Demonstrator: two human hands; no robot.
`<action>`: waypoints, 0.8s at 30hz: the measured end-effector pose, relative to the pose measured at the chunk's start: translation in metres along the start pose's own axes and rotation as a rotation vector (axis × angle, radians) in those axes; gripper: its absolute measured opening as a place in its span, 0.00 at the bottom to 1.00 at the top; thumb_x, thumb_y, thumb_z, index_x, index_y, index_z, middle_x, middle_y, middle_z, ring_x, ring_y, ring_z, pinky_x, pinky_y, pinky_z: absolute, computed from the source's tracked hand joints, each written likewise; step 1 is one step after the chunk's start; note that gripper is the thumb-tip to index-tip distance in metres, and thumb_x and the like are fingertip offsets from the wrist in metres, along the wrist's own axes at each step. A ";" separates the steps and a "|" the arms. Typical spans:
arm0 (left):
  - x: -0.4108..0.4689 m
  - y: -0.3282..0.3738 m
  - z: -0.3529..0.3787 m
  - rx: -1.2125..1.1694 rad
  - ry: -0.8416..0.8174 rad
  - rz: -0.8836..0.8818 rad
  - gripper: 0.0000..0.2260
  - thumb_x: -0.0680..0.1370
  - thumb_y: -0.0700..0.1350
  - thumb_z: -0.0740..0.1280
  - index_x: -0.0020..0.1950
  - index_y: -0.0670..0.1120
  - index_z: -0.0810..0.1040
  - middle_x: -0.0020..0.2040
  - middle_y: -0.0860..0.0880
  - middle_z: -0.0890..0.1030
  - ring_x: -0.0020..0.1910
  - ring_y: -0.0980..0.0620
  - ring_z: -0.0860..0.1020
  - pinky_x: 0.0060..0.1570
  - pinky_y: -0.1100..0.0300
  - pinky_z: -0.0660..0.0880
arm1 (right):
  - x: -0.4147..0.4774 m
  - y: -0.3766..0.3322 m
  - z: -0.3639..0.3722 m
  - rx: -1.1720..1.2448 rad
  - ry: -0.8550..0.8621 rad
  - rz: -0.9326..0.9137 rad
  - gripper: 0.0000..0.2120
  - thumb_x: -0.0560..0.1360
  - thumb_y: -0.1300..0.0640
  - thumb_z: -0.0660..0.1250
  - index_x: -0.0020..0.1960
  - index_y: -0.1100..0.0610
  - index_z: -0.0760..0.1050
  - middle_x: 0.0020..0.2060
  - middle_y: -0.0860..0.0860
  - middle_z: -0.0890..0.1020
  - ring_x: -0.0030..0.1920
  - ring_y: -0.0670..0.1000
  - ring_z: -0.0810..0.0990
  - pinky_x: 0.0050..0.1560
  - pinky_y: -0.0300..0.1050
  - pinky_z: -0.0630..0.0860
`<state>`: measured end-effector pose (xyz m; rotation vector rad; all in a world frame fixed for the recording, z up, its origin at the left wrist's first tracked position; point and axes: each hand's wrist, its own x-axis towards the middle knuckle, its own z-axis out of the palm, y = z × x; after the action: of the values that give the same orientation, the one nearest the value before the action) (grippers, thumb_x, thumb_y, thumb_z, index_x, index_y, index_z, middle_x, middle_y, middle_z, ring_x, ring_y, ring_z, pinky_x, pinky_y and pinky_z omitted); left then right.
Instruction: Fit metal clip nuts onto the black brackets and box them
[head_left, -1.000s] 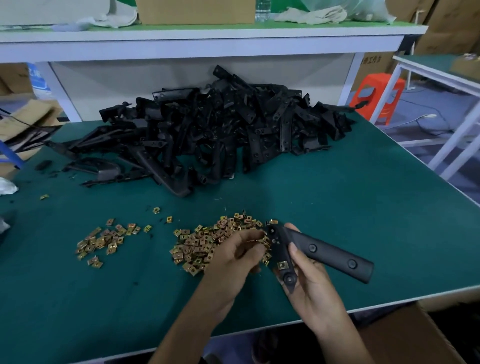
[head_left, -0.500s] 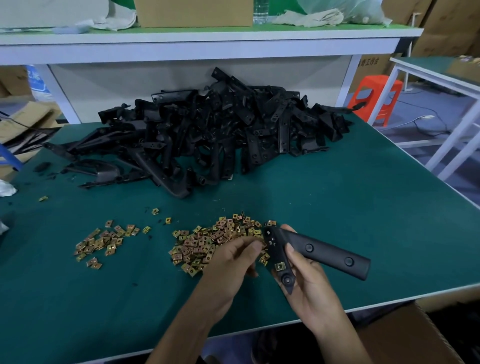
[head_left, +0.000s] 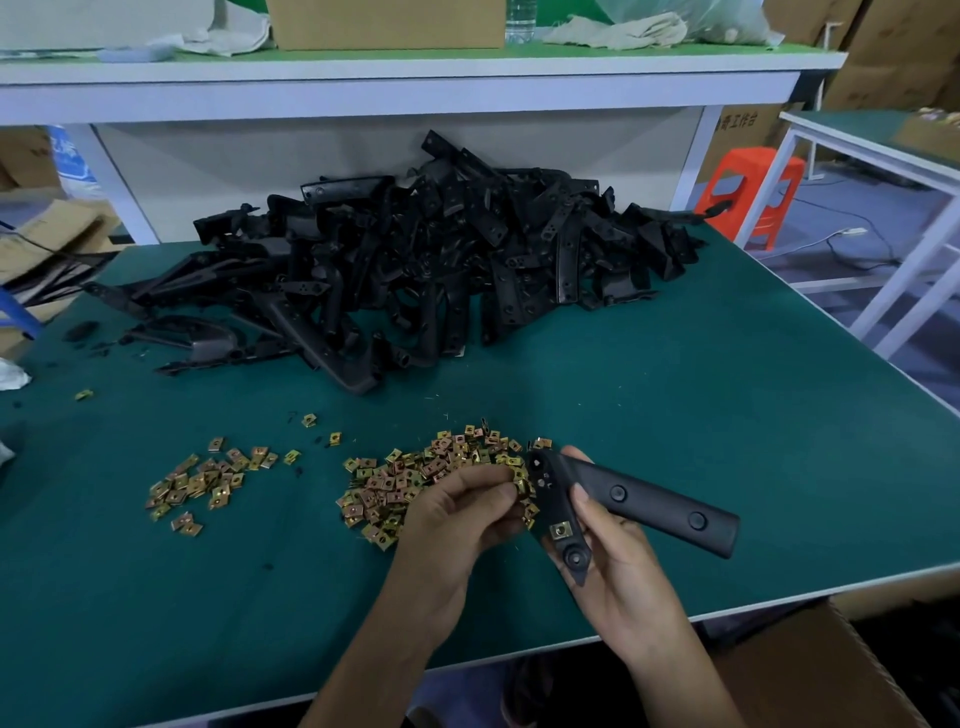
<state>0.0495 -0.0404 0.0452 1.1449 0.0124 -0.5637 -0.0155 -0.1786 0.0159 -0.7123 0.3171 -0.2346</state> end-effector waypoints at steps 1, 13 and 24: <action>0.000 -0.001 0.001 -0.015 0.008 0.002 0.08 0.75 0.32 0.71 0.43 0.44 0.87 0.43 0.42 0.85 0.39 0.51 0.83 0.39 0.62 0.80 | 0.000 0.000 0.000 -0.002 -0.004 0.001 0.18 0.75 0.59 0.67 0.63 0.53 0.83 0.64 0.57 0.83 0.61 0.52 0.83 0.62 0.46 0.78; -0.003 -0.011 0.017 -0.210 0.054 0.006 0.06 0.71 0.35 0.73 0.46 0.41 0.81 0.45 0.40 0.85 0.40 0.48 0.83 0.40 0.60 0.82 | -0.001 0.000 0.001 -0.005 -0.033 -0.020 0.18 0.74 0.59 0.67 0.63 0.52 0.84 0.65 0.58 0.82 0.63 0.53 0.82 0.65 0.47 0.77; -0.008 -0.006 0.015 0.074 0.084 0.126 0.07 0.77 0.33 0.71 0.52 0.41 0.80 0.38 0.46 0.84 0.36 0.53 0.82 0.38 0.63 0.79 | 0.000 0.006 -0.003 -0.040 -0.024 -0.083 0.19 0.76 0.60 0.68 0.66 0.51 0.81 0.64 0.60 0.82 0.61 0.56 0.83 0.58 0.48 0.81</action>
<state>0.0357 -0.0520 0.0488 1.2319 -0.0085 -0.4069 -0.0158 -0.1760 0.0098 -0.7684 0.2700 -0.2987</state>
